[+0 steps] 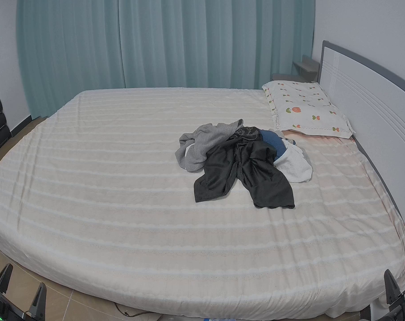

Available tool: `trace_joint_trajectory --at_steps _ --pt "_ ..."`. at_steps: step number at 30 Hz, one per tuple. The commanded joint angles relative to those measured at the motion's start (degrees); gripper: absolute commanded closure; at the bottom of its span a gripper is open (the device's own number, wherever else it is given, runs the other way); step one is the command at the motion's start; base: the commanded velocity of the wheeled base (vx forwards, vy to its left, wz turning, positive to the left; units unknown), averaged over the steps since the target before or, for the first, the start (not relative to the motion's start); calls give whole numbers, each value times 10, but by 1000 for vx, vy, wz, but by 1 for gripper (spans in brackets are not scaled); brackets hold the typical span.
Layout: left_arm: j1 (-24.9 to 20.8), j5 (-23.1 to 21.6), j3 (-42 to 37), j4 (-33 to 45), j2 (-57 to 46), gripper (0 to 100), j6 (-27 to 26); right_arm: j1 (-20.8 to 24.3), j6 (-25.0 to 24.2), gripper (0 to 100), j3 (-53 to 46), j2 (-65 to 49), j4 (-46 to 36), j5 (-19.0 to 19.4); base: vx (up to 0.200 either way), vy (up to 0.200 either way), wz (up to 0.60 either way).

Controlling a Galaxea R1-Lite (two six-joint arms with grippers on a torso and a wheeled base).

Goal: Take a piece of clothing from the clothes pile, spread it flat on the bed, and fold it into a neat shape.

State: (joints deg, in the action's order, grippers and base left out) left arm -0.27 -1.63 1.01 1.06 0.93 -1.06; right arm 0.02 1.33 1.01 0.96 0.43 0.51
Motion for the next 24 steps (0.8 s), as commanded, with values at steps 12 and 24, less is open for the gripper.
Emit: trace_joint_trajectory --at_steps 12,24 --pt "0 0 -8 0 -9 0 0 14 -99 0 226 453 15 59 0 0 0" --pt "0 0 -8 0 -9 0 0 32 -133 0 330 927 233 61 0 0 0"
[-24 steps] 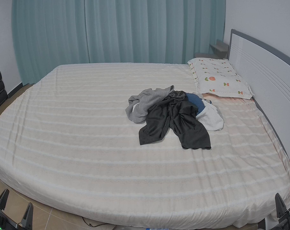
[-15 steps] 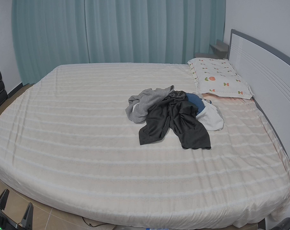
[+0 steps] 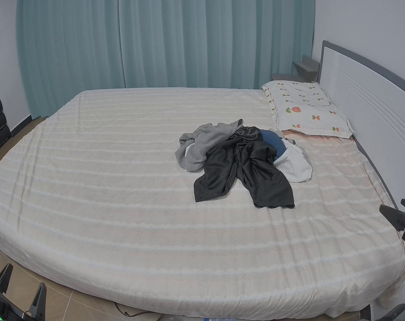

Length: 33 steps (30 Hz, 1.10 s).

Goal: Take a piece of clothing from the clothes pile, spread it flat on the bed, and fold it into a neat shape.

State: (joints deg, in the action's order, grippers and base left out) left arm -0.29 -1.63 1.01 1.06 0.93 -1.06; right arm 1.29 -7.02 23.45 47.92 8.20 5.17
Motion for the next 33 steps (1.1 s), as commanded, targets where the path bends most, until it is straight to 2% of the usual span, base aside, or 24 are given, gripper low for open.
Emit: trace_joint_trajectory --at_steps 1,3,6,11,15,33 --pt "0 0 -8 0 -9 0 0 25 -63 0 128 499 173 13 0 0 0" --pt "0 0 -8 0 -9 0 0 27 -77 0 151 537 184 12 0 0 0" --pt "0 1 -8 0 -9 0 0 38 -117 0 242 659 196 -6 0 0 0" --pt "0 1 -8 0 -9 0 0 49 -160 0 359 781 191 -20 0 0 0" --pt "0 0 -8 0 -9 0 0 50 -166 0 432 856 189 -37 0 0 0" --pt "0 1 -7 0 -9 0 0 85 -213 0 569 999 185 -39 0 0 0"
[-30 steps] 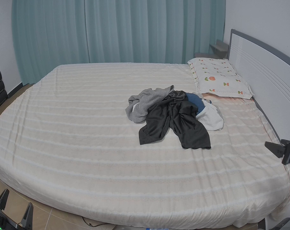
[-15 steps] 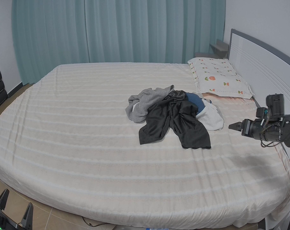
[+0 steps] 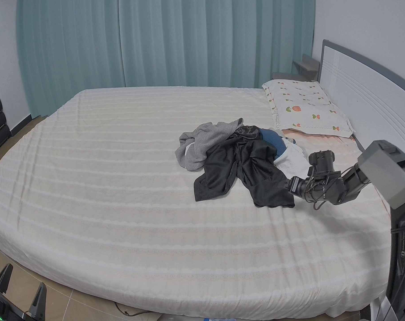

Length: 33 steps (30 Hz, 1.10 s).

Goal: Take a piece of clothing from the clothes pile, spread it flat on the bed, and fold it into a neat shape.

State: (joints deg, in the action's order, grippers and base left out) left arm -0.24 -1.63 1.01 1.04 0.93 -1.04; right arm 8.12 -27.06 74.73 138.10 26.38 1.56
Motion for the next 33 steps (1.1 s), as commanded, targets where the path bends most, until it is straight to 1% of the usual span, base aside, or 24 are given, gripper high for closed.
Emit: trace_joint_trajectory --at_steps 1,6,10,11,18,21,25,27,28,29,30,32,33 --pt "0 1 -7 0 -9 0 0 17 -12 0 61 102 3 -3 0 0 0" --pt "0 1 -8 0 -9 0 0 16 -12 0 97 113 -11 -3 0 0 0" --pt "0 1 -8 0 -9 0 0 17 -13 0 103 111 -12 -2 0 0 0" --pt "0 0 -8 0 -9 0 0 17 -12 100 102 110 -10 -2 0 0 0" --pt "0 1 -8 0 -9 0 0 23 -14 100 82 82 -11 4 0 0 0" --pt "0 1 -8 0 -9 0 0 23 -19 100 60 57 -7 14 0 0 0" --pt "0 1 -8 0 -9 0 0 23 -53 100 24 15 -5 30 0 0 0" --pt "0 1 -8 0 -9 0 0 23 -67 100 -5 -13 -5 48 0 0 0" --pt "0 1 -8 0 -9 0 0 23 -78 100 -42 -47 -4 78 0 0 0" --pt "0 0 -8 0 -9 0 0 23 -82 100 -54 -57 -1 90 0 0 0" --pt "0 0 -8 0 -9 0 0 23 -89 100 -79 -79 3 109 0 0 0" --pt "0 0 -8 0 -9 0 0 23 -100 100 -124 -114 20 129 0 0 0" --pt "0 0 -8 0 -9 0 0 23 -102 100 -130 -120 24 131 0 0 0"
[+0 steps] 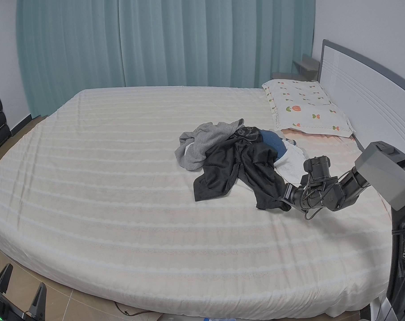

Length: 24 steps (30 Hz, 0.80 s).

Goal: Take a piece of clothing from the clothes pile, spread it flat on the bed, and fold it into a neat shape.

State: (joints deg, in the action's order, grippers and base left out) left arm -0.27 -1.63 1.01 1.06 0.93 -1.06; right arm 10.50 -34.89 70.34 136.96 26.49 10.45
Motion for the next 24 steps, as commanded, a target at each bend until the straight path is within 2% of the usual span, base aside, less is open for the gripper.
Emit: trace_joint_trajectory --at_steps 1,5,9,12,17,20,21,24 --pt "0 1 -8 0 -9 0 0 1 -33 100 -125 -138 47 53 0 0 0" --pt "0 0 -8 0 -9 0 0 7 -45 100 -214 -207 118 62 0 0 0" --pt "0 0 -8 0 -9 0 0 24 -39 100 -277 -253 176 48 0 0 0" --pt "0 1 -8 0 -9 0 0 54 -40 100 -349 -336 238 25 0 0 0" --pt "0 1 -8 0 -9 0 0 94 -37 100 -361 -434 235 -20 0 0 0" --pt "0 1 -8 0 -9 0 0 102 -35 100 -356 -458 233 -36 0 0 0" --pt "0 0 -8 0 -9 0 0 109 -28 100 -353 -482 228 -52 0 0 0" --pt "0 0 -8 0 -9 0 0 112 -4 100 -347 -498 231 -57 0 0 0"
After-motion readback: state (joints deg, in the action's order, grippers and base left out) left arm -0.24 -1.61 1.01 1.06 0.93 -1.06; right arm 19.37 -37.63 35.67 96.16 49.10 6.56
